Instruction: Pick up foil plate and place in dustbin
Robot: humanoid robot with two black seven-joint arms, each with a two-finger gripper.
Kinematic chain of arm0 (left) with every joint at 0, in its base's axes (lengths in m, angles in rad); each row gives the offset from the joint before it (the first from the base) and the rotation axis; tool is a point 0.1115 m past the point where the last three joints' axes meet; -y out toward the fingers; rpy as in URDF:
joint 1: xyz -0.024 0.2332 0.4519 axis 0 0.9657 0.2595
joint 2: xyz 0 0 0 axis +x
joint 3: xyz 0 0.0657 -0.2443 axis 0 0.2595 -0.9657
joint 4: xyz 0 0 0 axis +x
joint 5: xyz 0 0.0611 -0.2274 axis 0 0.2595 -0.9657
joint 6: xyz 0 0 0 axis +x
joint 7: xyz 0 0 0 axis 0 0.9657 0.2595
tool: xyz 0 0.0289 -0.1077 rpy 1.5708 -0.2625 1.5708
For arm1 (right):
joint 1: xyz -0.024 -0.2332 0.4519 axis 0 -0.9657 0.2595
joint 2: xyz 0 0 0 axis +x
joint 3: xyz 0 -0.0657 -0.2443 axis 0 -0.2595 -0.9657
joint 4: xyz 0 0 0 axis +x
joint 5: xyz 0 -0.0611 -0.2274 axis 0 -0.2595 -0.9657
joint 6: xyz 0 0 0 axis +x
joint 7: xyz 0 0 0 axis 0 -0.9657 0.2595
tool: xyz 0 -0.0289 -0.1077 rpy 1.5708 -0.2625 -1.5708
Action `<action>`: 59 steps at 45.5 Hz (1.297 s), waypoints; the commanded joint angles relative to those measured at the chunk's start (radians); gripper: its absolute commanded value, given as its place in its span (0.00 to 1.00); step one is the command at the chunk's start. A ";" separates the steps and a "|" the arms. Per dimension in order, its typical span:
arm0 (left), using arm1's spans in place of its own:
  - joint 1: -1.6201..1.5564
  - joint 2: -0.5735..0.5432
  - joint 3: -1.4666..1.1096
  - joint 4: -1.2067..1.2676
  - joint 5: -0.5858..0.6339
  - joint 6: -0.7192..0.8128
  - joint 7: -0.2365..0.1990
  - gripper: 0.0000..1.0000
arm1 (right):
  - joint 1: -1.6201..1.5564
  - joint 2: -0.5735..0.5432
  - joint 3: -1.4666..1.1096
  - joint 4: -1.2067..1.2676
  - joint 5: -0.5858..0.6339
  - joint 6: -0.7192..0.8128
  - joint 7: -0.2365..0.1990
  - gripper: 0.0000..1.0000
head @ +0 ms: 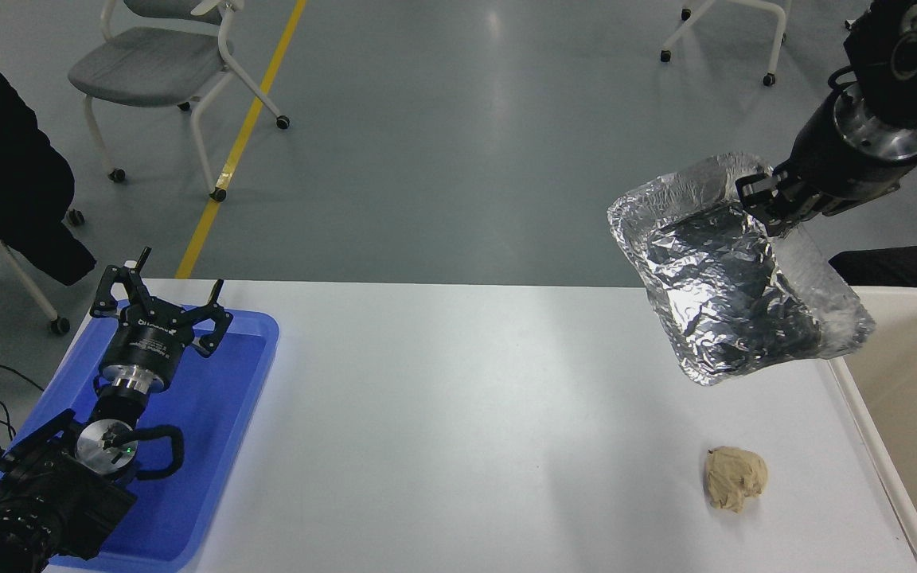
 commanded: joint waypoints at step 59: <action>-0.001 -0.001 0.000 -0.003 0.000 0.000 0.000 1.00 | -1.511 -0.221 0.783 -1.100 -0.603 -0.522 0.058 0.00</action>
